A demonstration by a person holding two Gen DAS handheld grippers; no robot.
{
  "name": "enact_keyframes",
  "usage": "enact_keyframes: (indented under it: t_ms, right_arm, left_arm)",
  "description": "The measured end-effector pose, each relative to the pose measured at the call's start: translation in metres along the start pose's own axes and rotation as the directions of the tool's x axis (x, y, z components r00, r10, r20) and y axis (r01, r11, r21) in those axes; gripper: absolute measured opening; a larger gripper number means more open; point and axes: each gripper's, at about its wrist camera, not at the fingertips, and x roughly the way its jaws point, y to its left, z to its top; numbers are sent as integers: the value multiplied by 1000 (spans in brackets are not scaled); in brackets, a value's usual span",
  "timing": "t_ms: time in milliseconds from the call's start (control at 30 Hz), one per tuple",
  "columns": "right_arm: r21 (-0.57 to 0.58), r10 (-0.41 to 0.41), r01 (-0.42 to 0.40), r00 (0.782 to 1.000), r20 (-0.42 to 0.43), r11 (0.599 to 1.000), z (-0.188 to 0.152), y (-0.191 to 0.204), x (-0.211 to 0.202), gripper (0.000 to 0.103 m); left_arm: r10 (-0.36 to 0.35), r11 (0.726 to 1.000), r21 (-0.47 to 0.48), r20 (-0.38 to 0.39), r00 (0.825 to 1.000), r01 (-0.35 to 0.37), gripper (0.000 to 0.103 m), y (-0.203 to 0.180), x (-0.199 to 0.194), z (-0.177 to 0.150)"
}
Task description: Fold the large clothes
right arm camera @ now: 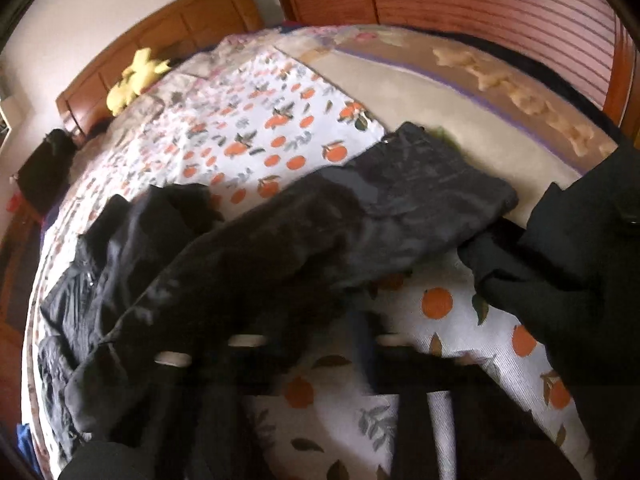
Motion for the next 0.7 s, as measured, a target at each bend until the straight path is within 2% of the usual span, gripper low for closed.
enact_keyframes:
  t_ms: [100, 267, 367, 500, 700]
  right_arm:
    - [-48, 2, 0, 999, 35, 999, 2, 4, -6, 2]
    - [-143, 40, -21, 991, 130, 989, 0, 26, -41, 2]
    - [-229, 104, -59, 976, 190, 972, -3, 54, -74, 2]
    - [-295, 222, -154, 951, 215, 943, -11, 88, -114, 2]
    - [-450, 369, -259, 912, 177, 855, -47, 150, -157, 2]
  left_arm:
    - [2, 1000, -6, -1, 1000, -2, 101, 3, -1, 0]
    - [5, 1000, -2, 0, 1000, -5, 101, 4, -4, 0]
    - [1, 1000, -12, -3, 1000, -1, 101, 6, -5, -1]
    - [-6, 1000, -28, -16, 1000, 5, 101, 11, -4, -2]
    - [7, 999, -44, -21, 1000, -8, 101, 20, -8, -5]
